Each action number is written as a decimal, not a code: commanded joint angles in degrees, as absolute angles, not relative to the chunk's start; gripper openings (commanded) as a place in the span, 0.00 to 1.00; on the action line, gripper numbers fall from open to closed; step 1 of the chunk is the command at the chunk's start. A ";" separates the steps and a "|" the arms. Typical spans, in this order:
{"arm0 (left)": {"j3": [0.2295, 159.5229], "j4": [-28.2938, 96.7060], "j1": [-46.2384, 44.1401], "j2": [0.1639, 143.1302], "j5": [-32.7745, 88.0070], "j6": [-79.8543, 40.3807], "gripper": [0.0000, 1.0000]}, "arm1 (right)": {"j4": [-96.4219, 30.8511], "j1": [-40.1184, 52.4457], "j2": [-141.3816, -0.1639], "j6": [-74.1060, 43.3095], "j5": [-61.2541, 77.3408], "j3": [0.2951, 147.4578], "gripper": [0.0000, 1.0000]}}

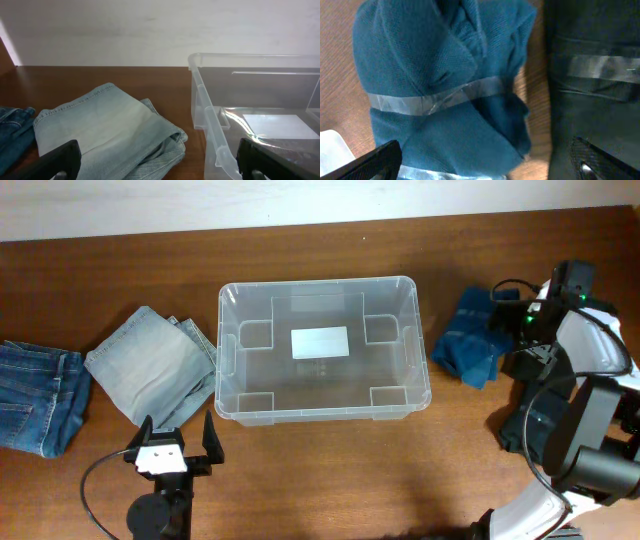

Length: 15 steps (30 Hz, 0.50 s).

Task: Pack container
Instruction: 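Move the right gripper over the folded teal sweater and grasp it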

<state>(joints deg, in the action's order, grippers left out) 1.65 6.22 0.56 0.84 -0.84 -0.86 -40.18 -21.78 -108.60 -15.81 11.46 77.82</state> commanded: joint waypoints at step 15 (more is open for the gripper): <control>1.19 6.02 0.75 0.34 -1.23 -0.36 0.99 | -37.80 -21.82 -110.06 -17.72 15.44 78.54 0.97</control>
